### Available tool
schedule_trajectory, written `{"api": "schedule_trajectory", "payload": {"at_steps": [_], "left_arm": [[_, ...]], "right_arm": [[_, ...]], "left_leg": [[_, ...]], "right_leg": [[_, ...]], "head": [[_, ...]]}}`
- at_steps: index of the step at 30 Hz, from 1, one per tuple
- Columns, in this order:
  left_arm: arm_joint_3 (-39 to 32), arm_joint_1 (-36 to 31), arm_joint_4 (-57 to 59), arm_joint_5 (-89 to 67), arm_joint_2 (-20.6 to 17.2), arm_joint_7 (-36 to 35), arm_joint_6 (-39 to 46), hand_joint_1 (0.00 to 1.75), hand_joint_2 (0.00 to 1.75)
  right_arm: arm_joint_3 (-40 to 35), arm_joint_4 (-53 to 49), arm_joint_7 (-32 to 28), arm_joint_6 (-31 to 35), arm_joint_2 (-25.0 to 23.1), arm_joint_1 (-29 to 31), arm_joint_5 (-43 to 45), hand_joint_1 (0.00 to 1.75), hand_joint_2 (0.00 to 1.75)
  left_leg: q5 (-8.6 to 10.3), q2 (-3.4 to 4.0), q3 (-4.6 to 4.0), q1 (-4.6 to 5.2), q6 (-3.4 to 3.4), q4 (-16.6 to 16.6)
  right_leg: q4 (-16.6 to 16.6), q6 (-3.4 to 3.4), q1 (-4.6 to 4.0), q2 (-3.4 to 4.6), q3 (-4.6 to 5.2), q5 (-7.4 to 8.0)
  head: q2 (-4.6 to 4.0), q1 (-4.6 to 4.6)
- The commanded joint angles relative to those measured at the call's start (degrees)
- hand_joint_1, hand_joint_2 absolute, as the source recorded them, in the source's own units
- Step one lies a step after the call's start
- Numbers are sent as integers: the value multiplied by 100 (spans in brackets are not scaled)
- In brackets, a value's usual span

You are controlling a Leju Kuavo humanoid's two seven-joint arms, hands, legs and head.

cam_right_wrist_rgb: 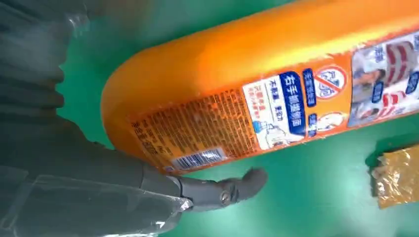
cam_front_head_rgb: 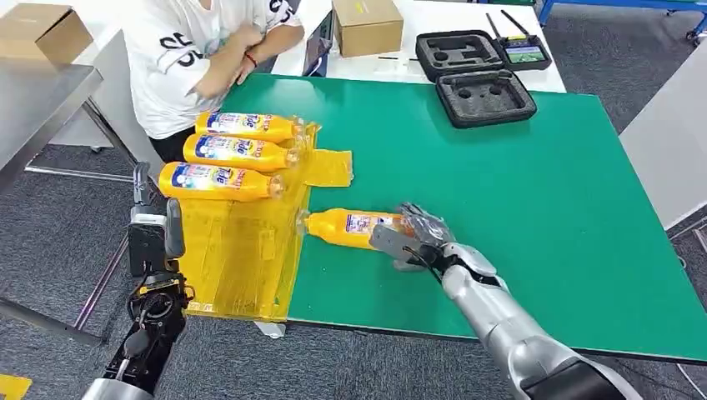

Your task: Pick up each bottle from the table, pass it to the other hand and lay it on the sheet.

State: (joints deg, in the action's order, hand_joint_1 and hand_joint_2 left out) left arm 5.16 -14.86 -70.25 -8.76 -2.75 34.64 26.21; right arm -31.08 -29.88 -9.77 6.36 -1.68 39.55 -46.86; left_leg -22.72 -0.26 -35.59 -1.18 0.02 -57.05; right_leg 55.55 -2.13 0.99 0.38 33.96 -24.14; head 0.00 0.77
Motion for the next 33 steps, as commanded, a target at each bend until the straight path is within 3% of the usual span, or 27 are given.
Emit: {"api": "schedule_trajectory", "payload": {"at_steps": [1, 2, 5, 10, 11, 12, 14, 16, 18, 29, 33], "left_arm": [[26, -168, 487, 125, 40, -28, -21, 0, 0], [19, -177, 501, 156, 32, -22, -30, 0, 0], [-5, -156, 495, 211, 31, -33, -42, 0, 0], [-5, -156, 495, 211, 31, -33, -42, 0, 0], [-5, -156, 495, 211, 31, -33, -42, 0, 0], [5, -160, 492, 218, 32, -30, -52, 0, 0], [3, -165, 489, 234, 37, -26, -52, 0, 0], [30, -219, 533, 229, 39, -36, -57, 0, 0], [120, -311, 693, 236, 37, -29, -109, 0, 0], [235, -423, 870, 398, 12, -26, -220, 0, 0], [206, -131, 559, 695, 3, -85, -386, 0, 0]], "right_arm": [[-29, 878, -31, -201, -100, 467, 5, 0, 175], [-13, 884, -90, -248, -115, 482, 43, 5, 175], [-26, 888, -127, -311, -137, 510, 56, 63, 175], [-26, 888, -127, -311, -137, 510, 56, 63, 175], [-26, 888, -127, -311, -137, 510, 56, 68, 175], [-55, 897, -132, -353, -145, 512, 42, 89, 175], [-75, 902, -132, -366, -148, 517, 29, 98, 175], [-101, 934, -121, -391, -184, 491, 20, 152, 175], [-90, 948, -126, -487, -179, 408, 81, 173, 175], [-31, 783, -344, -340, -123, 163, 253, 175, 175], [473, 191, -1738, -383, -240, -80, 1184, 175, 175]], "left_leg": [[-10, -2, 25, 1, -5, 3], [-6, -4, 17, 2, -4, 3], [-15, -2, 31, -1, -7, -1], [-20, 2, 41, -1, -10, -3], [-8, 0, 20, 0, -5, 1], [-5, 0, 13, 1, -3, 3], [-8, -2, 20, 0, -5, 2], [-6, -1, 15, 1, -4, 2], [-6, -4, 16, 0, -4, 2], [-6, -11, 28, -2, -5, 6], [-4, 1, 20, -1, -2, 6]], "right_leg": [[-3, 10, -3, -7, -25, -11], [-2, 7, -1, -8, -17, -8], [0, 12, -5, -9, -33, -16], [0, 15, -6, -6, -42, -19], [-2, 8, -3, -5, -20, -9], [-2, 6, -1, -4, -13, -6], [-1, 9, -3, -6, -20, -10], [-1, 7, -2, -5, -15, -7], [-2, 8, -3, -8, -17, -8], [-8, 9, -4, -16, -29, -10], [-7, 6, -3, -4, -16, -5]], "head": [[0, -2], [0, 0], [0, -2], [0, 0], [0, -2], [0, 0], [-2, -2], [0, -2], [-2, -2], [0, -2], [0, -2]]}}
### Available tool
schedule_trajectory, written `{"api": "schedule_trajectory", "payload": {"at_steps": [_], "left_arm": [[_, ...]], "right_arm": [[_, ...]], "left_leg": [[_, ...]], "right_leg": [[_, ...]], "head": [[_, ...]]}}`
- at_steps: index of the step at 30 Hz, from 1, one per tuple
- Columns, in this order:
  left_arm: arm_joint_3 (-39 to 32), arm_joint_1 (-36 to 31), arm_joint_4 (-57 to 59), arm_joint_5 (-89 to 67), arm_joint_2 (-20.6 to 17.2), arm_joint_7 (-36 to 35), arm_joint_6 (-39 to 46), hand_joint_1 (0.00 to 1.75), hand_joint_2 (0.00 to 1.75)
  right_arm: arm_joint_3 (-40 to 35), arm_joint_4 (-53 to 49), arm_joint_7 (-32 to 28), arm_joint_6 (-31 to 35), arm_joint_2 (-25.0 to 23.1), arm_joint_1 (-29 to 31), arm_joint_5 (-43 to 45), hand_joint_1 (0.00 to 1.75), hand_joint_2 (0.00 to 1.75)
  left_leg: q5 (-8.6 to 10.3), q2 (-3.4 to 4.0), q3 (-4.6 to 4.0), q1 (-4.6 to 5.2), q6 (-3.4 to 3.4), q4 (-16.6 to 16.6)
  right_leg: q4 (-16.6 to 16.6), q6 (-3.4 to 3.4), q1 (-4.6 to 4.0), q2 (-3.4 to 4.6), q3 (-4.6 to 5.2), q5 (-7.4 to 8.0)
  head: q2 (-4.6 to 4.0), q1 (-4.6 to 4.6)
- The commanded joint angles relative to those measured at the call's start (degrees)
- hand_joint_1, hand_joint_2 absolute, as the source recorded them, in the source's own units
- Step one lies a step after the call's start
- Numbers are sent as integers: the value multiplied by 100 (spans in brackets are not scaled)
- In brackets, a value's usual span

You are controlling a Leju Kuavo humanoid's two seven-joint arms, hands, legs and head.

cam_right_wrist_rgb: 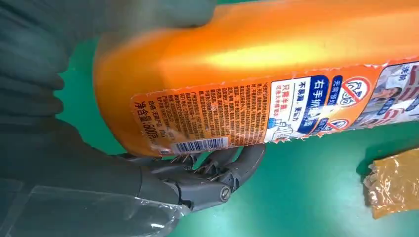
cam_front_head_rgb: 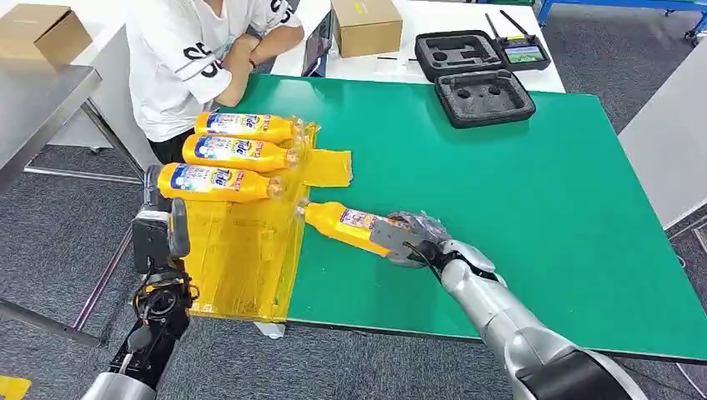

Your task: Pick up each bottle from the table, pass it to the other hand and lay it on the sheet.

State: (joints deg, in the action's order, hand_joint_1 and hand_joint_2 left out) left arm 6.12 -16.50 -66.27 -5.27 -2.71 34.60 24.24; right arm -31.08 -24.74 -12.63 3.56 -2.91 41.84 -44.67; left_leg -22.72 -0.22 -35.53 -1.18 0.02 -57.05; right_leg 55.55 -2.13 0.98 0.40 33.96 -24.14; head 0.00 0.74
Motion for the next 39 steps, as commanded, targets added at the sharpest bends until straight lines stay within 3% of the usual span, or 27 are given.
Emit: {"api": "schedule_trajectory", "payload": {"at_steps": [1, 2, 9, 11, 14, 17, 25, 31, 34, 35, 39], "left_arm": [[96, 129, 42, 459, 1, -94, -277, 0, 0], [117, 245, -115, 510, -12, -99, -350, 0, 0], [123, 243, -139, 522, -9, -106, -363, 0, 0], [94, 436, -330, 1049, 14, -326, -876, 0, 0], [164, 821, -736, 1627, -19, -550, -1425, 0, 0], [256, 1062, -1029, 2007, -17, -699, -1819, 0, 0], [556, 1064, -1225, 2276, -1, -915, -2345, 0, 0], [1242, 940, -1273, 2966, -4, -1529, -3344, 0, 0], [1506, 771, -1261, 3056, -12, -1527, -3448, 0, 0], [1601, 648, -1211, 3044, -23, -1518, -3466, 0, 175], [1816, 241, -906, 3032, -1, -1432, -3499, 0, 175]], "right_arm": [[604, -617, -1794, -137, -152, -428, 1275, 175, 175], [640, -1033, -1960, -212, -155, -592, 1557, 175, 175], [596, -1123, -1898, -232, -121, -629, 1585, 175, 175], [800, -1728, -2513, -270, -167, -901, 2329, 175, 175], [718, -2808, -2515, -86, -158, -1410, 2853, 175, 175], [692, -3178, -2592, 395, -253, -1681, 2950, 175, 175], [612, -2890, -2694, 591, -348, -1705, 3053, 175, 175], [391, -2726, -2737, 613, -556, -2017, 3072, 175, 175], [211, -2532, -2737, 546, -709, -2012, 3089, 175, 175], [148, -2456, -2737, 554, -766, -2026, 3070, 175, 175], [79, -2225, -2737, 521, -850, -2072, 3147, 175, 175]], "left_leg": [[-11, -5, 30, -2, -5, 7], [-18, -2, 40, -4, -7, 4], [-7, -5, 5, 0, -5, 1], [-12, -3, 8, -2, -7, -4], [-13, 6, 7, 0, -6, 0], [-28, 9, 25, 0, -7, -4], [-18, -4, 6, -3, -6, -3], [-14, -11, 8, -2, -7, 4], [-13, -10, 3, -3, -5, 3], [-19, -9, 11, -3, -6, 1], [-8, -20, -1, -3, -3, 4]], "right_leg": [[-9, 11, -5, -11, -34, -12], [-8, 15, -9, -10, -44, -18], [0, 6, -2, -9, -8, -9], [2, 9, -5, -8, -15, -13], [-1, 9, -3, 1, -13, -10], [3, 15, -4, 2, -30, -25], [1, 11, -7, -9, -11, -16], [-5, 11, -6, -16, -18, -16], [-5, 10, -5, -15, -14, -15], [-2, 13, -7, -15, -21, -21], [-2, 11, -5, -24, -7, -14]], "head": [[0, 0], [0, 0], [0, 4], [0, 0], [0, -2], [0, 2], [0, 2], [0, 0], [0, -2], [0, 0], [0, 0]]}}
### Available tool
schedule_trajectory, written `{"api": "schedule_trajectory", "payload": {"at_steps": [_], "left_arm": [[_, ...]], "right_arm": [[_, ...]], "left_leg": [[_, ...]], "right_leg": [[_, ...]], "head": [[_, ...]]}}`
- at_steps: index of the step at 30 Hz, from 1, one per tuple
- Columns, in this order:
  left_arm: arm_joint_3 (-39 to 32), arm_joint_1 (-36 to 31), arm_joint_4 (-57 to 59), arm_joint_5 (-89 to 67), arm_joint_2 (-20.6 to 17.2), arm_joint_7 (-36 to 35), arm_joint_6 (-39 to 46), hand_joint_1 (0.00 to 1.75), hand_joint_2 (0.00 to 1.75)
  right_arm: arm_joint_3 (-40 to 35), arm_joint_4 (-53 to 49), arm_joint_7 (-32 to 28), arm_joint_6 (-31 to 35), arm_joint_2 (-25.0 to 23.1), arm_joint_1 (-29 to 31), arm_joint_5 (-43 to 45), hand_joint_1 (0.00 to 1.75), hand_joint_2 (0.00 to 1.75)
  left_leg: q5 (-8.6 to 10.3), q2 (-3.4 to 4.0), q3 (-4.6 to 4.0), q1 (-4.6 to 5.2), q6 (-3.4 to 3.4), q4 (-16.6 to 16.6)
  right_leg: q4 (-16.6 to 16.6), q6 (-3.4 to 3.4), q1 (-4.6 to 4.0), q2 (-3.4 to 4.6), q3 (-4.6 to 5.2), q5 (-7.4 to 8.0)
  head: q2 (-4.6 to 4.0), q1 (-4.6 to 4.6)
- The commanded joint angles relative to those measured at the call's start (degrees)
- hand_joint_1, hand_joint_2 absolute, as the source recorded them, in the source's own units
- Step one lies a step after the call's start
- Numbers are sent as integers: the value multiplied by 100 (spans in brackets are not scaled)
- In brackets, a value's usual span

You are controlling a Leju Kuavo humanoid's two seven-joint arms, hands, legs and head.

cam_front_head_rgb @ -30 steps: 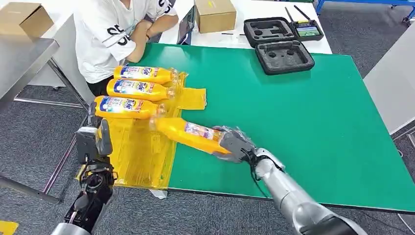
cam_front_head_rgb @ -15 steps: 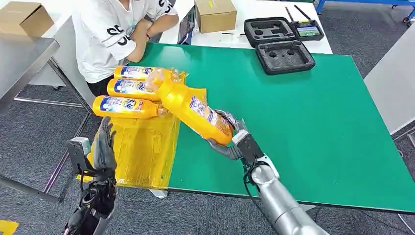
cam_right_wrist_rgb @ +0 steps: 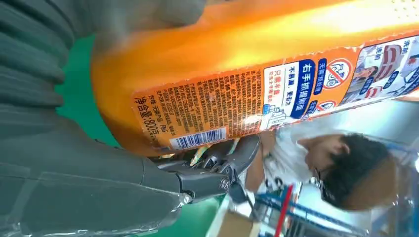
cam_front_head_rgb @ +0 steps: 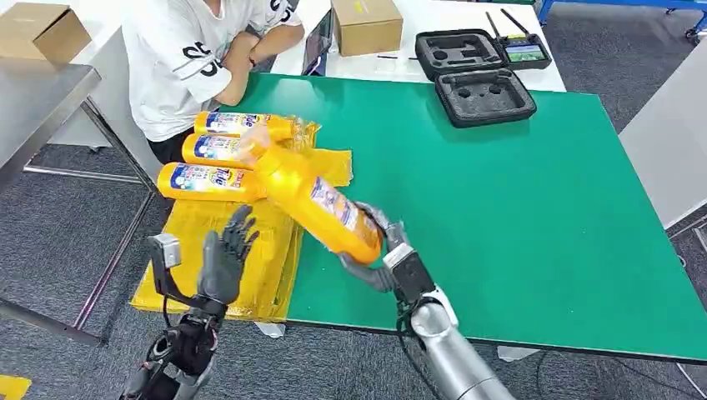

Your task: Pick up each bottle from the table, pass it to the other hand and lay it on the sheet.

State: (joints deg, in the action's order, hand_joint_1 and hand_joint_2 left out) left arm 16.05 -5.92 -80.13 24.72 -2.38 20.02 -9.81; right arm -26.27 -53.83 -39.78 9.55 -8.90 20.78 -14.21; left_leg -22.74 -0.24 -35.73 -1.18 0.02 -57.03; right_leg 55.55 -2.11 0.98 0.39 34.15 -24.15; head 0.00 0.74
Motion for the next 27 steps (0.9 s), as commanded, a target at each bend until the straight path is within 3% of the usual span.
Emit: {"api": "schedule_trajectory", "payload": {"at_steps": [1, 14, 19, 27], "left_arm": [[897, -961, 605, 77, -7, 39, -164, 0, 175], [1336, -1494, 1130, 229, 135, 102, -472, 0, 175], [1450, -1434, 854, 54, 36, 267, -713, 0, 175], [1521, -1467, 893, 32, 41, 199, -760, 0, 175]], "right_arm": [[-396, 738, -22, -82, -260, -10, 143, 175, 175], [-244, 835, -22, -87, -308, -115, 163, 175, 175], [131, 748, -22, -149, -260, -85, 271, 175, 175], [130, 775, -22, -174, -264, -85, 240, 175, 175]], "left_leg": [[-6, -27, 23, -7, -3, 0], [-8, -25, 26, -2, -5, 1], [-9, -9, 24, -1, -6, 0], [-10, -6, 25, -1, -7, 0]], "right_leg": [[-4, 12, -10, -32, -33, -15], [-5, 10, -5, -31, -37, -16], [-3, 9, -4, -15, -30, -12], [-4, 8, -4, -11, -30, -11]], "head": [[0, 0], [0, 0], [0, 0], [0, 0]]}}
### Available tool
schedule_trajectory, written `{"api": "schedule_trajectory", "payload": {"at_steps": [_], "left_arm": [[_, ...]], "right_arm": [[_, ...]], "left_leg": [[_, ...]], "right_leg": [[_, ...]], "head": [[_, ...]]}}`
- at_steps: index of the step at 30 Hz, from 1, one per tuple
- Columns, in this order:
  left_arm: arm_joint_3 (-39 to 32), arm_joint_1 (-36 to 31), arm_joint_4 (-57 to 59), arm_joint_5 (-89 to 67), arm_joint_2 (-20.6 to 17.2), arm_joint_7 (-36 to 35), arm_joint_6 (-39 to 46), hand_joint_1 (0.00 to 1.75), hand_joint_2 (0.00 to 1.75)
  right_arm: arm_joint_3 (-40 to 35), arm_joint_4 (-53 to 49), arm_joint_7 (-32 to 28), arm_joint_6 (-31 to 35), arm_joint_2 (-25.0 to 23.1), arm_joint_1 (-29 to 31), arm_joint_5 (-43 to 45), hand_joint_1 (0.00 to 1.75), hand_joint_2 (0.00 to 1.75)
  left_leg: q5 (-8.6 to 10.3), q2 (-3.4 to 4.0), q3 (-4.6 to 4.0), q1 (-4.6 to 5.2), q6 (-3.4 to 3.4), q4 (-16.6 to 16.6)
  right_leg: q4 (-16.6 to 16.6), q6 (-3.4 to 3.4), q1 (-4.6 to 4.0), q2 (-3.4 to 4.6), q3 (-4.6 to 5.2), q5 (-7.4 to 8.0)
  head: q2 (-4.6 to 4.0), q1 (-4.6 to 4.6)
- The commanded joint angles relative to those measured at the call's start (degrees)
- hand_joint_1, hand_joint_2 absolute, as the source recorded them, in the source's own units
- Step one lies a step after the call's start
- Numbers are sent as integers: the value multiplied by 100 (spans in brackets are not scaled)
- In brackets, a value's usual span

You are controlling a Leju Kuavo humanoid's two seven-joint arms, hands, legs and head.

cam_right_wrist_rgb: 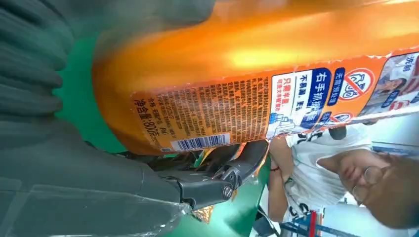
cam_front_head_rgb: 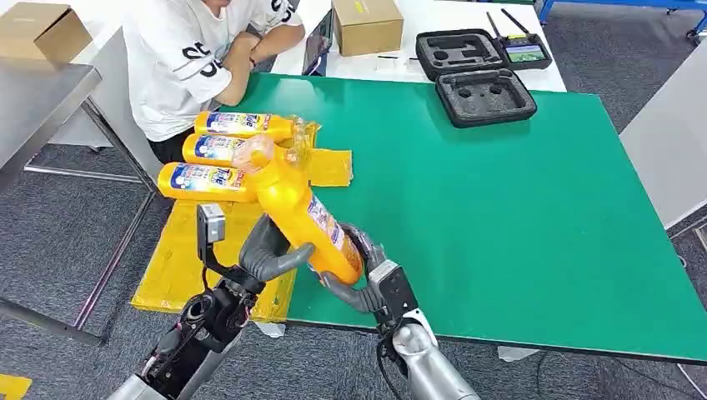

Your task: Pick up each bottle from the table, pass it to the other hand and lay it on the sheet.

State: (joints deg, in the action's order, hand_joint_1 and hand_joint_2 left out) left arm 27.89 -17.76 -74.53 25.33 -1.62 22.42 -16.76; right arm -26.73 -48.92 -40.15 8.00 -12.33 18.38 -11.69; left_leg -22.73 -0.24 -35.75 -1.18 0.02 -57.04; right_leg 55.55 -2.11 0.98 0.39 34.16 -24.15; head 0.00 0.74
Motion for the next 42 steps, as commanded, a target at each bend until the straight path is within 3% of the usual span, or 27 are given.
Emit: {"api": "schedule_trajectory", "payload": {"at_steps": [1, 12, 13, 14, 15, 16, 17, 19, 20, 22, 34, 35, 36, 37, 38, 40, 41, 42], "left_arm": [[336, -284, 334, -29, -35, -41, -65, 0, 175], [368, -591, 750, 393, 59, -187, -248, 0, 175], [360, -595, 741, 425, 45, -185, -249, 31, 175], [359, -591, 738, 473, 41, -200, -264, 79, 175], [351, -567, 724, 496, 35, -207, -260, 96, 175], [355, -566, 713, 490, 27, -203, -266, 98, 175], [357, -585, 763, 557, 37, -242, -335, 120, 175], [358, -605, 785, 561, 49, -243, -332, 120, 175], [357, -627, 810, 563, 63, -243, -319, 157, 175], [370, -684, 871, 640, 78, -271, -399, 175, 175], [238, -528, 675, 616, 53, -323, -156, 175, 175], [207, -523, 663, 623, 65, -317, -111, 175, 175], [179, -493, 609, 588, 64, -304, -12, 175, 175], [120, -463, 559, 508, 69, -231, 156, 175, 175], [26, -418, 469, 294, 74, -89, 486, 175, 175], [-73, -367, 306, -67, 48, 112, 914, 175, 175], [-122, -361, 246, -193, 30, 157, 1035, 175, 175], [-185, -347, 176, -506, 25, 318, 1359, 175, 175]], "right_arm": [[176, 283, 15, -19, 79, 155, -11, 175, 175], [-253, 958, 59, 86, -169, 317, -730, 175, 175], [-284, 1052, 70, 86, -201, 353, -790, 175, 175], [-308, 1145, 78, 135, -211, 397, -862, 175, 175], [-337, 1230, 102, 194, -211, 443, -944, 175, 175], [-338, 1253, 112, 195, -211, 454, -953, 175, 175], [-340, 1336, 144, 217, -202, 480, -998, 175, 175], [-336, 1354, 137, 220, -201, 483, -1002, 175, 175], [-343, 1366, 142, 208, -194, 478, -1015, 175, 175], [-362, 1357, 154, 192, -177, 447, -1066, 175, 175], [-376, 1495, 236, 240, -214, 459, -1212, 175, 175], [-363, 1478, 236, 231, -219, 453, -1193, 175, 175], [-362, 1453, 242, 264, -220, 442, -1200, 175, 175], [-330, 1427, 254, 323, -231, 431, -1179, 10, 175], [-288, 1366, 272, 421, -245, 408, -1152, 0, 175], [-311, 1199, 262, 614, -231, 361, -1210, 0, 175], [-324, 1093, 282, 594, -217, 335, -1207, 0, 0], [-294, 935, 281, 599, -205, 287, -1153, 0, 0]], "left_leg": [[-6, -7, 18, 0, -5, 2], [-7, -6, 22, -1, -4, 3], [-13, -5, 33, -2, -6, 0], [-6, -2, 18, -1, -4, 2], [-10, 2, 24, -2, -4, 0], [-16, -1, 38, -2, -7, -1], [-7, -3, 21, 0, -4, 2], [-6, -4, 19, -2, -4, 1], [-16, -8, 38, -3, -9, -3], [-14, -7, 33, -2, -8, -2], [-7, -6, 19, -2, -4, 2], [-27, -7, 52, -5, -10, -5], [-8, -7, 20, -2, -5, 1], [-15, -9, 31, -4, -7, -3], [-5, -9, 15, -1, -4, 1], [-29, -7, 53, -5, -11, -9], [-11, -1, 20, -2, -5, -2], [-16, -2, 29, -2, -7, -4]], "right_leg": [[-4, 7, -2, -11, -22, -8], [-4, 8, -4, -10, -25, -9], [-3, 11, -6, -11, -37, -14], [-3, 7, -4, -6, -20, -7], [-2, 9, -5, -3, -25, -9], [-2, 12, -7, -9, -41, -17], [-2, 7, -3, -8, -22, -8], [-4, 7, -5, -9, -22, -7], [-3, 12, -8, -16, -45, -18], [-2, 10, -6, -14, -38, -16], [-4, 7, -5, -10, -22, -9], [-2, 15, -10, -16, -58, -28], [-3, 8, -5, -13, -24, -10], [-2, 11, -7, -16, -37, -17], [-3, 6, -3, -13, -19, -8], [1, 16, -10, -17, -61, -30], [-1, 8, -5, -6, -23, -11], [0, 10, -5, -8, -32, -16]], "head": [[0, 0], [0, 0], [0, 0], [0, 0], [0, 0], [0, 2], [0, 0], [0, 0], [0, 2], [0, 0], [0, 0], [0, 2], [0, 0], [0, 0], [0, 2], [0, -2], [0, 4], [0, 0]]}}
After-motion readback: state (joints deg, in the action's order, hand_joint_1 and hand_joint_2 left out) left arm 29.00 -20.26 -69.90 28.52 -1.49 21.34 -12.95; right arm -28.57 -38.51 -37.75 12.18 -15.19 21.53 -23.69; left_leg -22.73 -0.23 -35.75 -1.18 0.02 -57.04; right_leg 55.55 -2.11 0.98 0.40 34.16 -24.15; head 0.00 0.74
